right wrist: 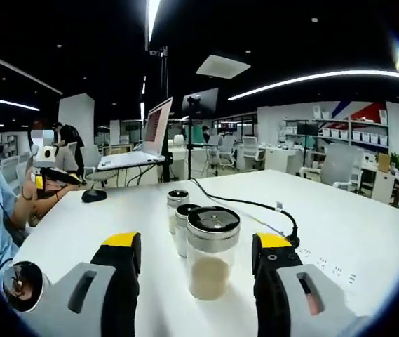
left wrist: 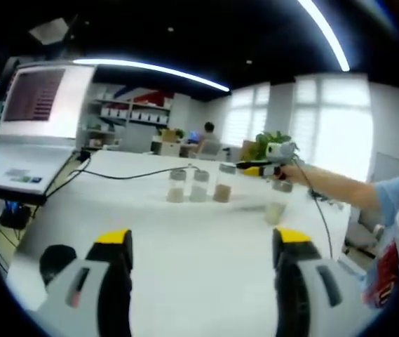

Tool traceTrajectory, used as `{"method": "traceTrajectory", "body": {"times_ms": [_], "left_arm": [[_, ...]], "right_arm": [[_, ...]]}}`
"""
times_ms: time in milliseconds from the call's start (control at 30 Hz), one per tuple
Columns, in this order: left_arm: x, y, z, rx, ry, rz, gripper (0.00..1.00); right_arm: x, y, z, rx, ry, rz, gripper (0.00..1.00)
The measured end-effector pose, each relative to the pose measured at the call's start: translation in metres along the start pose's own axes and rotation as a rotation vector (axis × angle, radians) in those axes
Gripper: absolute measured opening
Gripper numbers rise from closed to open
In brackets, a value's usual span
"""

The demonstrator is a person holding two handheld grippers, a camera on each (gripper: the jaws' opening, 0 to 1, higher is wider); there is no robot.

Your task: Rotate the seasoning bottle until the label or dispensing opening points toward the visible target arrow and the bottle remains upright within the marked orientation range

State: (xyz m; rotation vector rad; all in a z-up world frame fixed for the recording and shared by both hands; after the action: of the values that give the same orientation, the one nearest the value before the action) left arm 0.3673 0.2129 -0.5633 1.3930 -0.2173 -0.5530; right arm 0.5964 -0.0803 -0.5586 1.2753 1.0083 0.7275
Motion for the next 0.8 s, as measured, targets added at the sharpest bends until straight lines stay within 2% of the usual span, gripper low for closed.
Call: {"method": "traceTrajectory", "body": {"times_ms": [267, 400, 667, 733, 800], "left_arm": [[0.007, -0.011, -0.003, -0.007, -0.003, -0.032, 0.87], [0.007, -0.015, -0.003, -0.008, -0.003, -0.048, 0.87], [0.005, -0.012, -0.001, -0.003, 0.003, -0.033, 0.86], [0.004, -0.011, -0.002, -0.004, 0.006, -0.031, 0.86], [0.004, -0.012, -0.002, -0.005, 0.008, -0.032, 0.86]], "right_arm": [[0.02, -0.007, 0.001, -0.001, 0.061, 0.038, 0.64], [0.027, -0.011, 0.004, 0.003, 0.065, 0.049, 0.6], [0.035, -0.025, 0.01, 0.016, 0.046, 0.063, 0.55], [0.037, -0.028, 0.008, 0.017, 0.061, 0.062, 0.54], [0.04, -0.026, 0.003, 0.013, 0.097, 0.093, 0.52]]}}
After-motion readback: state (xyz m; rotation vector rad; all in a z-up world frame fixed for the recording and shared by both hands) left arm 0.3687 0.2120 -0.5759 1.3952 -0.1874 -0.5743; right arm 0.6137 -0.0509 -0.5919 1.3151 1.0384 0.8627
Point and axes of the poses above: the point that each gripper's makers call its tool centre point, and the gripper's own axes: x roughly forward along the fingers, z roughly to its right, y roughly out of its top, the point moved 1 cm from there along -x, roughly backward along the fingers, and after that the axes turned 5 degrees about y, right-handed, at the moved point
